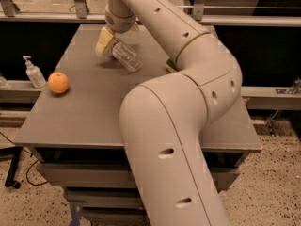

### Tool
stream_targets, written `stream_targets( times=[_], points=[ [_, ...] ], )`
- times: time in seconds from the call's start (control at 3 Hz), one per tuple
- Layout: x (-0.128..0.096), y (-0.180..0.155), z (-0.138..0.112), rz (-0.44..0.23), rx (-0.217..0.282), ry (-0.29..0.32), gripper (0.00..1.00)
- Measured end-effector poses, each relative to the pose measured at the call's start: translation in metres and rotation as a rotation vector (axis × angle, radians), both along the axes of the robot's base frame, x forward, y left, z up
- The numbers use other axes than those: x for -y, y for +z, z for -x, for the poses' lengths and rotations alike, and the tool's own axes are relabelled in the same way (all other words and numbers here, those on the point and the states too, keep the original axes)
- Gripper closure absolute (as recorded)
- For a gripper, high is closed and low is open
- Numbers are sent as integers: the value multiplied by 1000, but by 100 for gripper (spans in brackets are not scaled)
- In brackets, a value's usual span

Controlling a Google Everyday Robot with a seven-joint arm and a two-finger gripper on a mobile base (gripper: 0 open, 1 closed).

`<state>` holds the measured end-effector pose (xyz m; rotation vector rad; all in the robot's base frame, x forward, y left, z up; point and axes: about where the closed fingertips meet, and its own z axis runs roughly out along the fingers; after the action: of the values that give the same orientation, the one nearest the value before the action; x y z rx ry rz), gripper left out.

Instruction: Place water bottle upright

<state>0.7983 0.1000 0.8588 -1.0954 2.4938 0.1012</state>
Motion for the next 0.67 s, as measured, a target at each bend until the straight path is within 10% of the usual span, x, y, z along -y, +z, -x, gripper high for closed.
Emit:
stream_targets(
  times=[0.67],
  points=[
    [-4, -8, -4, 86, -23, 3, 0]
  ],
)
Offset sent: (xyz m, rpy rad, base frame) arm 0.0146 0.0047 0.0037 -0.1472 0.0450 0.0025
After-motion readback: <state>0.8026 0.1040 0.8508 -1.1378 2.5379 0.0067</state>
